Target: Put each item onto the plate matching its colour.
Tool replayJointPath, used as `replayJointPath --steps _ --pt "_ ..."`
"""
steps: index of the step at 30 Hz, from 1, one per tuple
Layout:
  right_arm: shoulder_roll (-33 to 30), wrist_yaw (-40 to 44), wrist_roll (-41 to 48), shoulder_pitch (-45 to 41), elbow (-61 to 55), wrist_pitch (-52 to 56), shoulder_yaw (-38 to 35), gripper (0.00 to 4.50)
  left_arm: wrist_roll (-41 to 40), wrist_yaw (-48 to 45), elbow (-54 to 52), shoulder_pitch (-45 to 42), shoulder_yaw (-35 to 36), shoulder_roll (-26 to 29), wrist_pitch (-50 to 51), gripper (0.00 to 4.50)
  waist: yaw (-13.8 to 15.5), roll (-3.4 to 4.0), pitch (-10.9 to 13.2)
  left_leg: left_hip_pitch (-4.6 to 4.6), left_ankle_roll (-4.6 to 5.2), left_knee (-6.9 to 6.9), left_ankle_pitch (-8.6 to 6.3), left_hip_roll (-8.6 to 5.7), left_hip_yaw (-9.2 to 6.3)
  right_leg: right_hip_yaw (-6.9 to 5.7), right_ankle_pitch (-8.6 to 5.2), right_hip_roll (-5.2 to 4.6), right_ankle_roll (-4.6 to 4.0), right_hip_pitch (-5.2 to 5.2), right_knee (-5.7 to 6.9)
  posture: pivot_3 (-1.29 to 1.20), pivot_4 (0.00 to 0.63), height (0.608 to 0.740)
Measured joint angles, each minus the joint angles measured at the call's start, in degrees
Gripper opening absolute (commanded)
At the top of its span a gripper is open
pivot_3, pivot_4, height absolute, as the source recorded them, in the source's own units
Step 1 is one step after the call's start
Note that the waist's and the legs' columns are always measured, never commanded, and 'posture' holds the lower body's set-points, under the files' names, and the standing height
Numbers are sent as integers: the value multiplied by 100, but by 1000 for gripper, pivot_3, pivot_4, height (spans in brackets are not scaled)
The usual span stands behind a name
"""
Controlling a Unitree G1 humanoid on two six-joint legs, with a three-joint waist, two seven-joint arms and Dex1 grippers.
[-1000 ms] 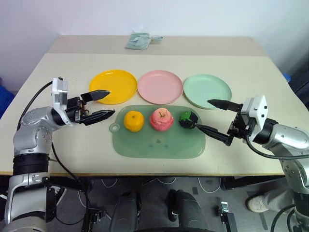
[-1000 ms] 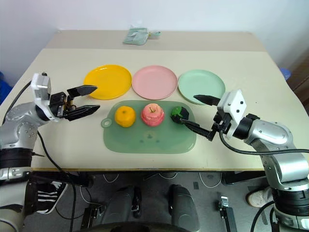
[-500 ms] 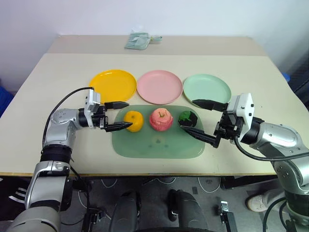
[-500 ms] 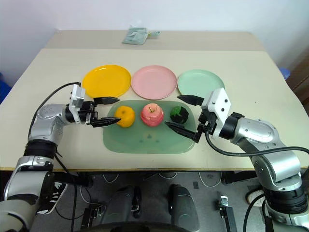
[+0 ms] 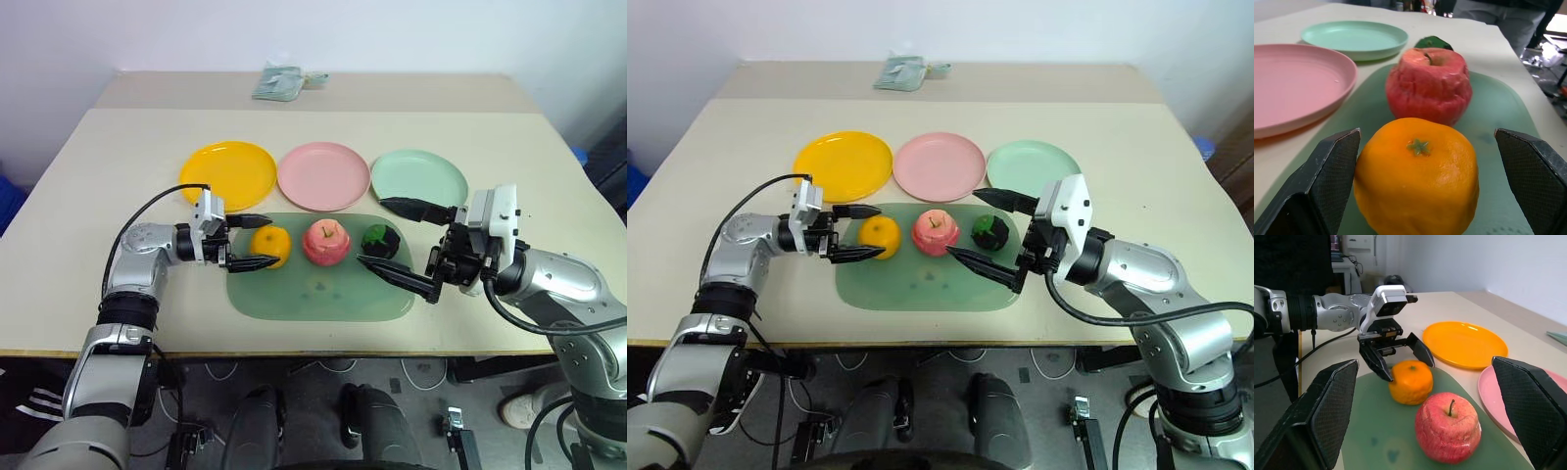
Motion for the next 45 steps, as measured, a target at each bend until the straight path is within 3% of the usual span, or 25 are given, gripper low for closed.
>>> replayJointPath --steps 2,4,9,16,23,29,35,45 --pt "-2 -7 4 12 -41 1 -4 4465 73 49 -9 0 -69 1 -1 4500 -9 0 0 0 0 0 0 0 0 0 0 0 0 0 0 0 150 740" --pt "-12 -16 19 18 -59 9 -11 4500 156 101 -6 1 -105 -5 -13 3960 -10 0 0 0 0 0 0 1 -1 0 0 2 1 -1 1 0 150 740" --pt "-62 -28 18 28 -59 32 -39 4500 73 99 -97 -7 -90 -48 412 3960 -11 0 0 1 0 0 0 1 0 0 0 1 1 -1 1 0 150 740" --pt "-71 -16 -11 -26 -39 29 -39 4500 37 270 -111 -11 0 -54 204 3960 -10 0 0 0 0 0 0 1 -1 0 0 1 1 -1 1 0 150 740" --pt "75 -190 -250 -319 209 -133 -24 4500 -632 663 -252 -270 674 -92 761 3960 -13 0 0 0 0 2 0 0 -1 0 2 2 3 -1 2 0 150 740" --pt "504 -725 -908 -795 616 -455 160 4500 -274 2357 843 -1125 1105 -270 -152 3960 -4 -1 -1 0 3 -1 -1 -3 -3 -5 3 2 8 1 4 0 150 740" --pt "676 -847 -1387 -919 865 -589 462 4500 80 3325 1993 -1470 1216 -566 -1241 3960 -15 -2 -1 -1 4 0 -1 -6 2 -5 7 -1 14 0 1 0 150 740" --pt "693 -831 -1437 -910 861 -642 461 4500 682 5515 3106 -1852 1294 -561 -1549 3960 -5 -2 -1 -2 4 -1 -1 -5 1 -6 7 -1 14 0 1 0 150 740"
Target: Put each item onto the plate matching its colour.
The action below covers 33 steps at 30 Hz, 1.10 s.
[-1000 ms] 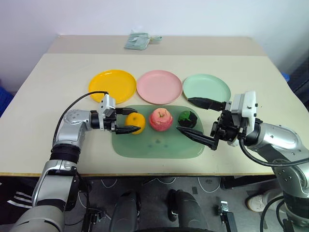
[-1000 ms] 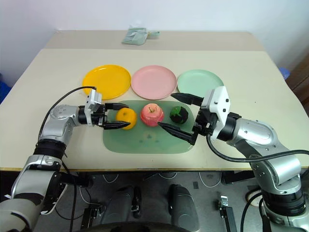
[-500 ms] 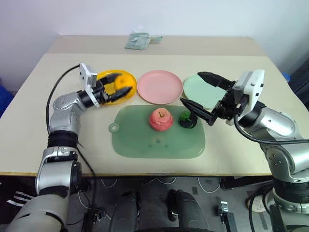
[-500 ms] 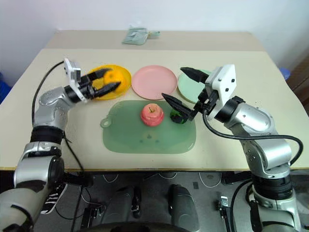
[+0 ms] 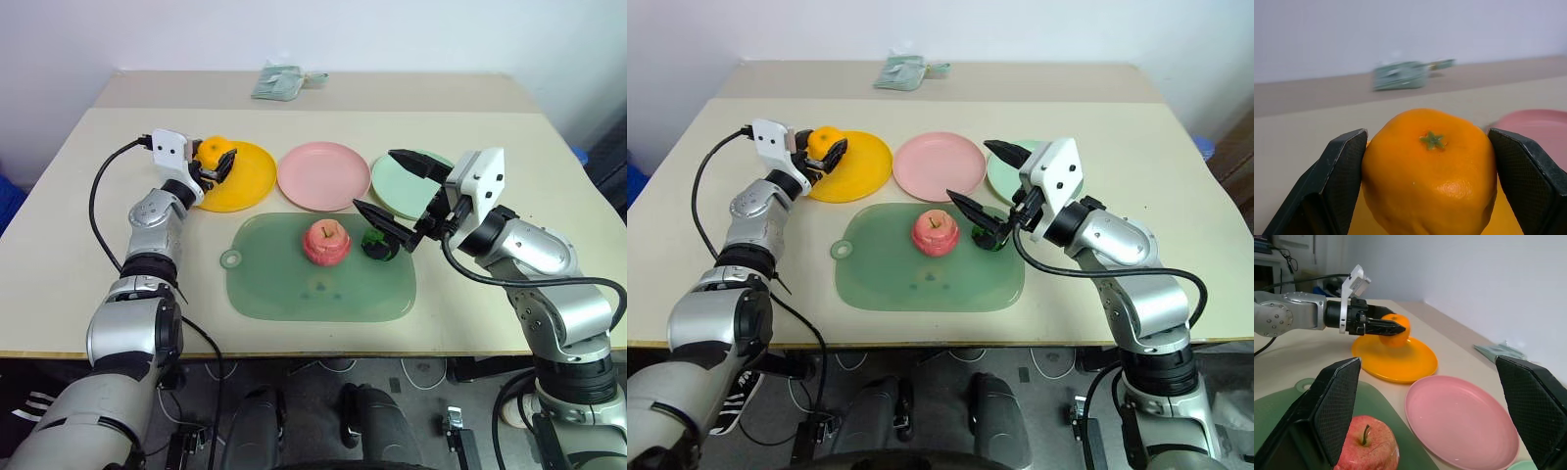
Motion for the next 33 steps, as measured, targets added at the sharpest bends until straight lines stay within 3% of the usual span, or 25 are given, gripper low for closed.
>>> replayJointPath --steps 1,3,13,19,23,27,33 --pt "0 0 0 0 -2 0 0 4500 29 53 20 -5 -1 -2 -8 3960 -1 0 0 0 0 0 0 0 1 0 0 0 0 0 0 0 150 740" --pt "0 0 0 8 -10 0 0 4500 50 52 53 -11 0 -24 -12 4494 -5 0 0 0 0 0 0 0 1 0 0 0 0 0 0 0 150 740" --pt "-4 12 -4 61 -14 0 -26 4500 -39 -666 -93 -20 39 -5 -250 4494 -12 0 0 1 0 0 0 1 2 0 0 1 -1 0 1 0 150 740" --pt "-38 85 12 54 -32 188 13 4500 -915 -3066 -1064 76 169 130 727 4494 -17 0 0 0 0 0 0 1 2 -1 0 1 -1 0 1 0 150 740" --pt "36 30 -12 -97 -25 619 412 4500 -1478 -4793 -2246 768 -9 566 1862 4494 -167 1 0 6 0 -3 0 8 1 1 -2 6 -4 -3 9 0 150 740" --pt "469 -133 -239 -605 62 810 999 4500 -1712 -5469 -3007 1215 -60 947 2699 4494 -183 2 1 5 -3 -3 2 14 -5 1 -2 15 -7 -6 13 0 150 740" --pt "519 -146 -599 -1163 674 1727 1735 4500 -2028 -5927 -3927 1741 -53 1464 3580 4494 -114 1 1 -3 -3 0 2 5 -3 1 -3 -4 -9 -5 7 0 150 740"
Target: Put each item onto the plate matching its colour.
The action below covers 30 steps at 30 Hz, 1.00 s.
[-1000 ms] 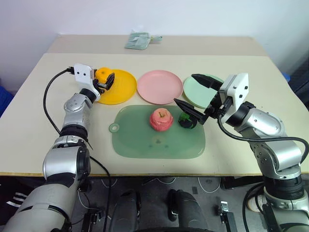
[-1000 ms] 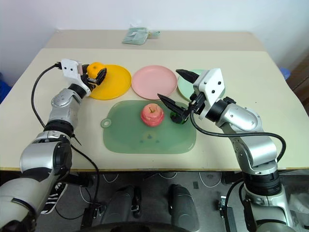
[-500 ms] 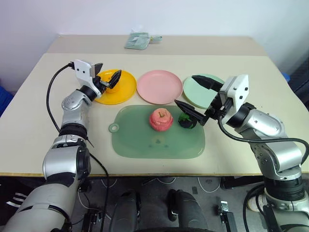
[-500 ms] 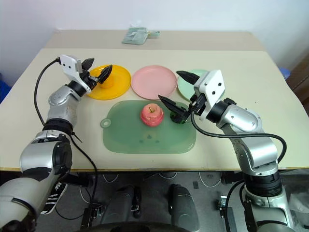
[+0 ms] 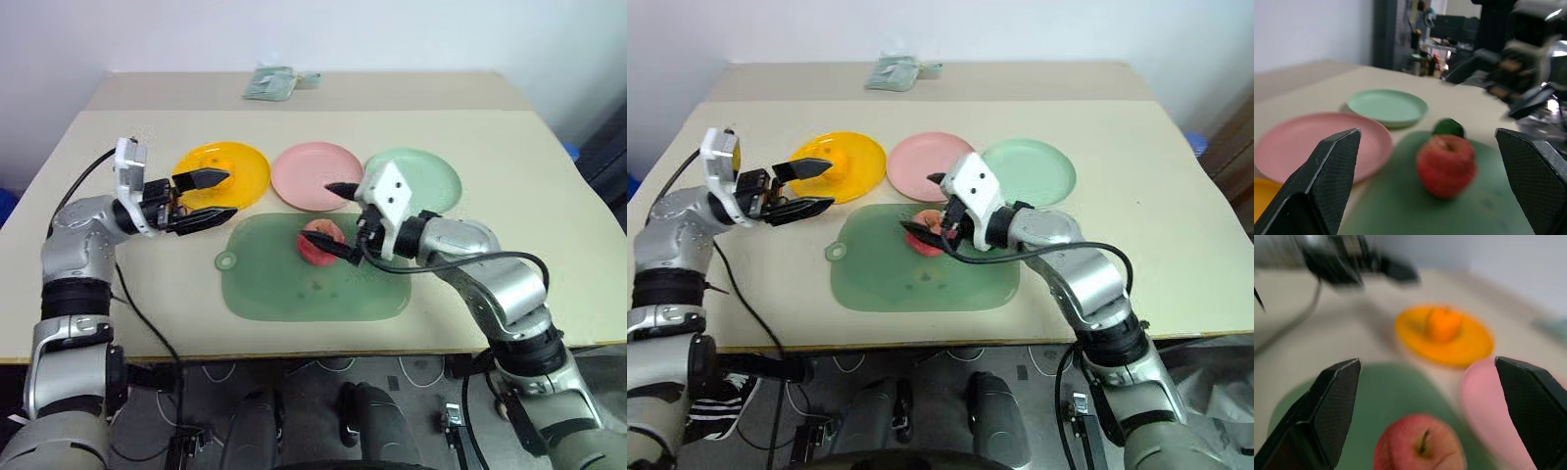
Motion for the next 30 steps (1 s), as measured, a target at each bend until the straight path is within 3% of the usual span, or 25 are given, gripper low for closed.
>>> replayJointPath --steps 9,23,26,28,30 --pt "194 -5 -246 -475 589 791 307 4500 -76 -84 -549 557 -26 172 238 4494 -37 0 0 1 0 -2 0 4 1 0 1 5 1 -3 2 0 150 740" --pt "53 480 -428 -489 879 895 466 4500 -172 37 -736 732 -18 163 214 4494 -38 0 0 1 0 -3 0 4 3 0 1 5 2 -4 1 0 150 740" --pt "17 554 -488 -489 898 875 466 3701 -172 38 -735 731 -19 163 214 4500 -41 0 0 2 0 -3 0 4 3 0 1 5 1 -4 2 0 150 740" --pt "38 555 -526 -491 909 838 462 2920 -165 120 -724 715 -23 125 192 4500 -41 0 0 2 0 -3 0 4 3 0 1 6 2 -4 2 0 150 740" --pt "104 540 -522 -552 994 847 439 2728 -156 261 -679 703 -24 39 176 4500 -39 0 0 2 0 -3 0 4 3 0 1 5 2 -4 1 0 150 740"
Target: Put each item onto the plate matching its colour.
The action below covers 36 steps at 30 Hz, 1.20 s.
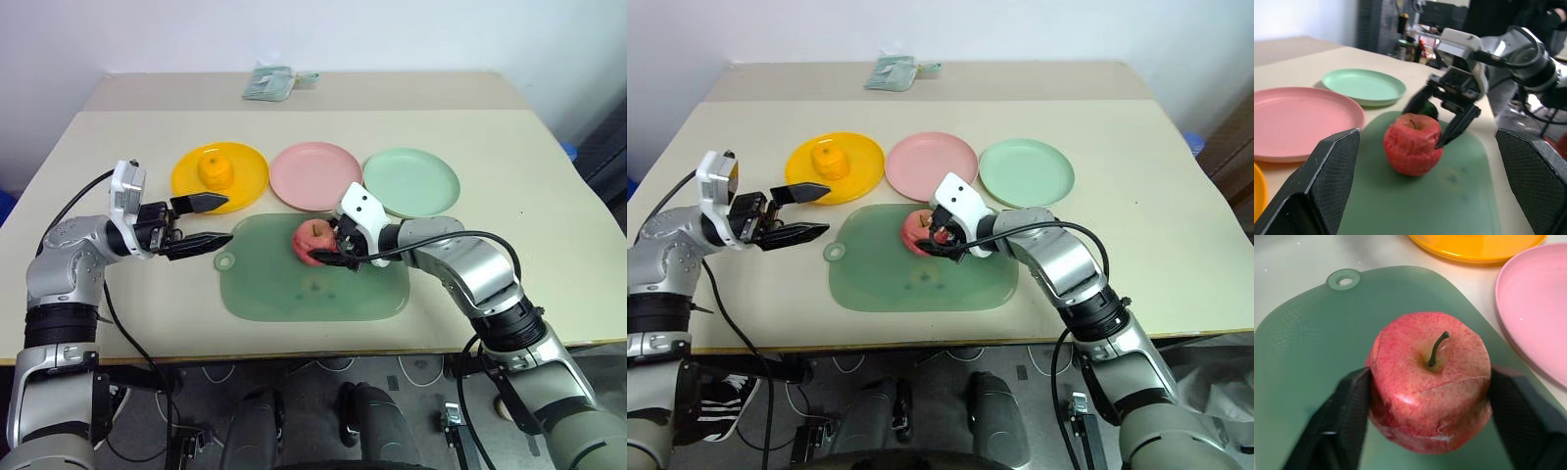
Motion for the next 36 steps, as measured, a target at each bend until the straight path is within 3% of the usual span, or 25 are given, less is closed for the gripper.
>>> replayJointPath --steps 5,10,15,21,23,25,30,36 --pt "229 -119 111 -324 165 20 -454 2728 22 275 93 -25 -8 -163 -113 4500 0 1 1 -2 0 -1 0 0 1 0 1 0 1 -3 1 0 150 740" --pt "626 -433 105 -1117 731 -351 -941 2728 455 1175 848 -597 42 -336 -751 4500 -2 1 0 -1 -1 -1 1 -1 2 0 2 2 1 -3 2 0 150 740" --pt "915 -1226 -772 -1535 2399 -1657 -878 2728 758 2129 1067 -724 86 -513 -975 4500 -4 1 0 -5 0 -6 0 -5 6 0 2 -5 3 -4 -2 0 150 740" --pt "1566 -1703 -1078 -1854 3814 -2581 -924 2728 612 2057 327 -280 48 -661 -922 4500 -63 3 2 -7 -4 -13 2 3 15 2 3 3 2 -20 9 0 150 740" --pt "1705 -1681 -1077 -1911 4077 -2753 -956 3763 521 1955 140 -187 48 -655 -842 4500 -60 3 2 -7 -7 -14 4 4 14 2 3 3 2 -20 10 0 150 740" --pt "1822 -1560 -1042 -1917 4270 -2785 -1015 4467 465 1866 26 -136 49 -654 -814 4500 -51 3 2 -8 -8 -13 4 4 14 4 3 2 2 -20 9 0 150 740" --pt "1743 -1422 -999 -1911 3997 -2683 -1143 4467 -284 1361 -549 155 148 -482 -107 4500 -30 5 3 -12 -8 -13 4 3 12 6 3 -3 2 -20 6 0 150 740" --pt "1072 -947 -272 -1311 1979 -1580 -1778 4467 -1008 849 -1099 521 319 13 850 4500 4 5 3 -8 -8 -13 4 3 4 4 1 0 1 -15 6 0 150 740"
